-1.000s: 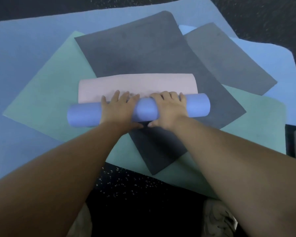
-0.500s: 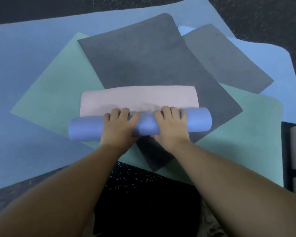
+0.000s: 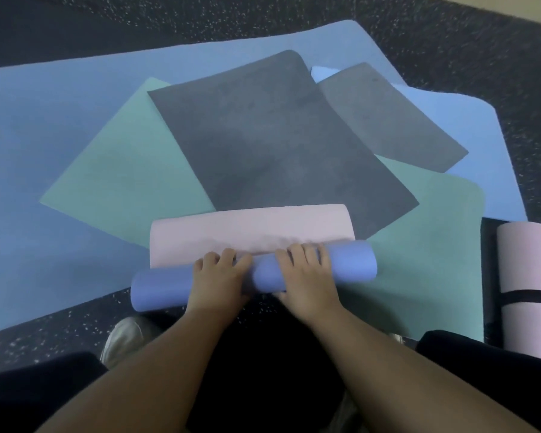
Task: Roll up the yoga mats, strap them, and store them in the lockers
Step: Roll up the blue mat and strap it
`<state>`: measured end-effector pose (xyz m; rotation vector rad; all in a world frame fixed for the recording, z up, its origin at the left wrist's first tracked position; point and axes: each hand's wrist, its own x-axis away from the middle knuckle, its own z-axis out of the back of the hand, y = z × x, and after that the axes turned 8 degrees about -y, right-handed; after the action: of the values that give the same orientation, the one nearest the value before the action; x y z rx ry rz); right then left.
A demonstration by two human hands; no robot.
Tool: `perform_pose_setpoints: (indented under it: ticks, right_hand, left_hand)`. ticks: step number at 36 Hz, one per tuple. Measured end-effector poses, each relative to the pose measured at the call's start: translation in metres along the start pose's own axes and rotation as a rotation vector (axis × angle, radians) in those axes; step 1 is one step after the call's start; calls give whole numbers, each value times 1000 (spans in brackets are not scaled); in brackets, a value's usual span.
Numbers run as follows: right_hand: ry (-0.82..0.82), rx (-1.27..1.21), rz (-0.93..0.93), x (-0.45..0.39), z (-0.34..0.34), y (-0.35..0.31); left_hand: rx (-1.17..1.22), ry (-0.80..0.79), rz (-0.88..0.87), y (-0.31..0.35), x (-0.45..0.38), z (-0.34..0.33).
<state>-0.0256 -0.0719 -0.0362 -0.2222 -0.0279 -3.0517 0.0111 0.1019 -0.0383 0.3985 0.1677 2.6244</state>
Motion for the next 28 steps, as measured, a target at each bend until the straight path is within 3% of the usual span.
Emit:
perform_pose_setpoints:
  ticks: [4, 8, 13, 16, 21, 23, 28]
  right_hand:
    - [79, -53, -61, 10, -10, -10]
    - [32, -54, -79, 24, -8, -15]
    - [-68, -71, -64, 8, -4, -12]
    - [-111, -86, -78, -6, -5, -7]
    - [-294, -59, -37, -27, 13, 0]
    - [-352, -68, -27, -32, 21, 2]
    - [-281, -85, -5, -45, 26, 4]
  left_hand:
    - [19, -216, 67, -3, -15, 18]
    - [125, -399, 81, -10, -34, 34]
    - [110, -434, 66, -23, -49, 45]
    - [-5, -308, 69, -22, -52, 40]
    - [-44, 170, -13, -25, -39, 17]
    - [-47, 231, -31, -27, -35, 10]
    - [-96, 393, -90, -38, -28, -3]
